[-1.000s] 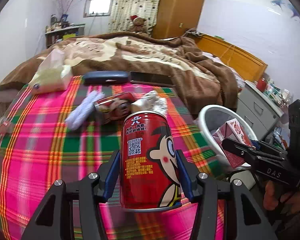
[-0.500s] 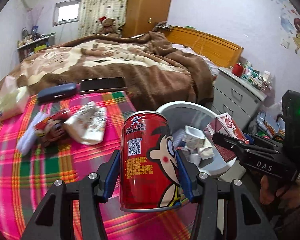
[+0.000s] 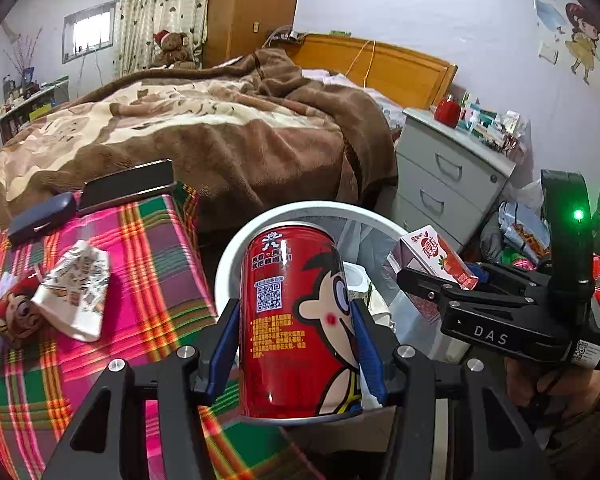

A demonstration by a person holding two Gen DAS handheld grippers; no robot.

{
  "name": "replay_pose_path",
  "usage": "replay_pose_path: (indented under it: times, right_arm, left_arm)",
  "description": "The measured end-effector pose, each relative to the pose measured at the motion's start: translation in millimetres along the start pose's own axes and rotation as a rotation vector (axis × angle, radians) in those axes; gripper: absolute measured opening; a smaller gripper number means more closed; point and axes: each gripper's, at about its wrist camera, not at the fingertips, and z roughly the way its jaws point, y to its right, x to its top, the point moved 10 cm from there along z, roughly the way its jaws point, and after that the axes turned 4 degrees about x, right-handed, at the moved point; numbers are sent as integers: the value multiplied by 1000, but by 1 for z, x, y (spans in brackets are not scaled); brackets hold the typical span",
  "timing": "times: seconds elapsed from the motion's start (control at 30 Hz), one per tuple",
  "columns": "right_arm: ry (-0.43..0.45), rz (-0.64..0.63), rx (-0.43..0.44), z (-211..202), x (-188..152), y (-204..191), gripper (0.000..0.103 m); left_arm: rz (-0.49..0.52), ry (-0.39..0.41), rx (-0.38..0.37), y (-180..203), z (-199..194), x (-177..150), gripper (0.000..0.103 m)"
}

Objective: Collect trash
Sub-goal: 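Open both tools to drop the carton and can into the bin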

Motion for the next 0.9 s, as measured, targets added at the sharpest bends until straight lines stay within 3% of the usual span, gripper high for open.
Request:
replay_pose_path:
  times: [0.33,0.47,0.9]
  right_arm:
    - [-60,-11,-50,18,-5,24,57]
    - [-52,9,-11,18,-5,26,63]
    - [7,26,-5,1,1,16,64]
  left_arm:
    - [-2,-36,-25,12,38,6,55]
    - [-13,-34,-27,12,43,8,65]
    - [-60,-5,10,-11,20,1,65]
